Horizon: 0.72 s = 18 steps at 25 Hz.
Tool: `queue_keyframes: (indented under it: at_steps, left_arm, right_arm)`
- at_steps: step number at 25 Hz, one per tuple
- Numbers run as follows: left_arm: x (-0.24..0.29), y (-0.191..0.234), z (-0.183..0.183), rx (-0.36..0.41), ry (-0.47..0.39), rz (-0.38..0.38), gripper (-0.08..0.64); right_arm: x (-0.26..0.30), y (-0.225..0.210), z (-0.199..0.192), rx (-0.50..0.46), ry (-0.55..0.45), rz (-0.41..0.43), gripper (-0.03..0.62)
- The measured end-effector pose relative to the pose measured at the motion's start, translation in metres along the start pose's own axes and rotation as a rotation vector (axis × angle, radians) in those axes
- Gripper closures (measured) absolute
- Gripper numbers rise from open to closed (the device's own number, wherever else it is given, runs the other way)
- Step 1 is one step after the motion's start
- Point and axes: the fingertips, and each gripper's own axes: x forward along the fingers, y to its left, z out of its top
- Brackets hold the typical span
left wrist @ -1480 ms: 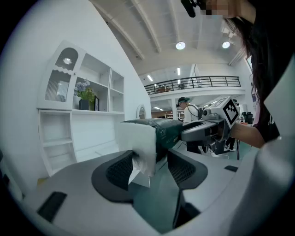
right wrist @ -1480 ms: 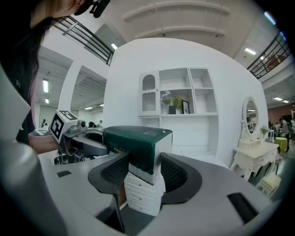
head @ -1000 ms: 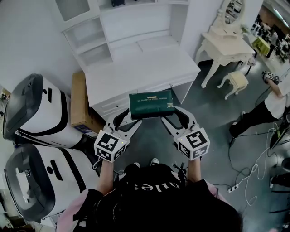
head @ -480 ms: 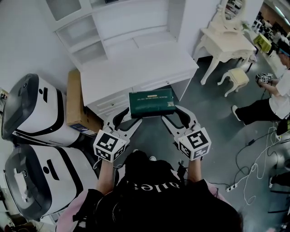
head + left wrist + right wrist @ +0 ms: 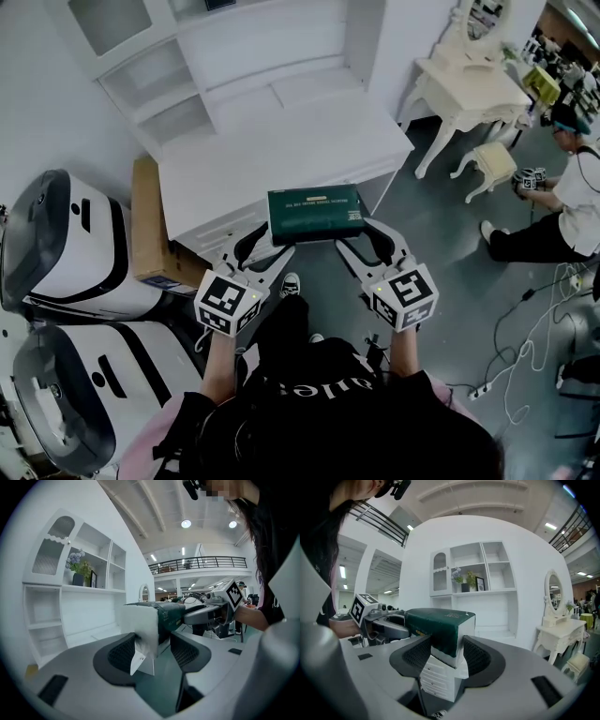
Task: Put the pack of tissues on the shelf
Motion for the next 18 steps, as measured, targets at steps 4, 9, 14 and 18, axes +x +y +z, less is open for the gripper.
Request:
queue_keyframes:
  at_steps: [4,9,14,18]
  left_arm:
    - [0.033,0.038,0.002,0.001,-0.007,-0.017,0.313]
    - [0.088,0.118,0.021,0.008,-0.014,-0.053,0.313]
    - [0.100,0.143,0.030,0.043,-0.028,-0.064,0.313]
    - [0.113,0.175,0.034,0.048,-0.038,-0.067,0.313]
  right_arm:
    - [0.037,-0.030,0.008,0.001,0.003,-0.018,0.353]
    - [0.113,-0.079,0.038,0.012,0.015,-0.055,0.353]
    - [0.134,-0.090,0.049,0.014,-0.004,-0.069,0.353]
    - [0.165,-0.102,0.059,0.006,-0.007,-0.076,0.353]
